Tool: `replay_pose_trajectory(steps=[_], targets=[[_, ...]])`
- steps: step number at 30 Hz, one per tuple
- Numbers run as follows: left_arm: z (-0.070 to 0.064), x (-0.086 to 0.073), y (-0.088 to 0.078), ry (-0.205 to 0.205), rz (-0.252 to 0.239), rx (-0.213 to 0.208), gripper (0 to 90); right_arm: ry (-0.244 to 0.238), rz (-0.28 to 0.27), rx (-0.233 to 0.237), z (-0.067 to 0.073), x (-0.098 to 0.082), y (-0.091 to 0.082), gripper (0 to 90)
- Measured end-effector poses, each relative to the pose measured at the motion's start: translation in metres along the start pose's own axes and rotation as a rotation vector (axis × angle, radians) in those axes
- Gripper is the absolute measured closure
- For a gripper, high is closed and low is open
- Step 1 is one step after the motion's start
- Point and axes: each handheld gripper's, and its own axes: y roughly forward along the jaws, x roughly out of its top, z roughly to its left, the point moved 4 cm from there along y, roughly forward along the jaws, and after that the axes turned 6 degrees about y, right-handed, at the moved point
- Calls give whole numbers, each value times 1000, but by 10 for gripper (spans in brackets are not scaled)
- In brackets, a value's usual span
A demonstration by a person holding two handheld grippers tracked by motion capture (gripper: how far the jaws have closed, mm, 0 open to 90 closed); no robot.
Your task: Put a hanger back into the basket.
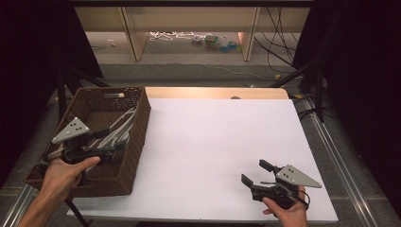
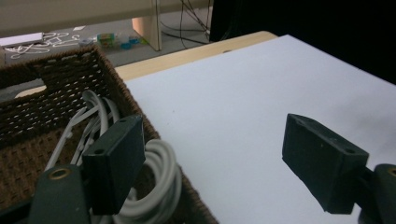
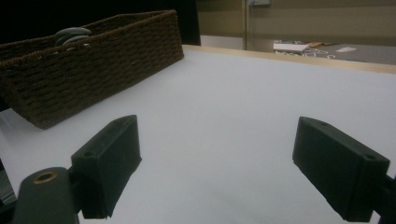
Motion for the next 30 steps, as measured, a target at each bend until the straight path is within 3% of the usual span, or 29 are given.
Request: replay_pose_trajectory(steps=[2, 5, 10, 17, 20, 22, 24, 28, 30], targets=[[-8, 2, 2, -18, -44, -2, 214, -5, 5, -10, 0, 0, -1, 159], [-17, 4, 4, 0, -60, -20, 215, -4, 1, -1, 0, 0, 0, 159], [-35, 8, 10, -3, -96, -41, 214, -5, 6, -8, 0, 0, -1, 159], [-54, 8, 23, 19, -117, -67, 214, 2, 5, -6, 0, 0, -1, 158], [-62, 6, 32, 52, -116, -63, 213, -7, 3, -8, 0, 0, -1, 158], [-69, 3, 38, 30, -117, -75, 213, 3, 4, -8, 0, 0, -1, 159], [-74, 0, 43, 29, -116, -87, 213, 9, 0, 7, 1, 1, -1, 158], [-81, -6, 51, 45, -125, -88, 213, 6, 13, -9, 1, 0, -2, 158], [-83, -9, 53, 27, -142, -92, 213, 5, -20, 9, 1, 1, 1, 158]])
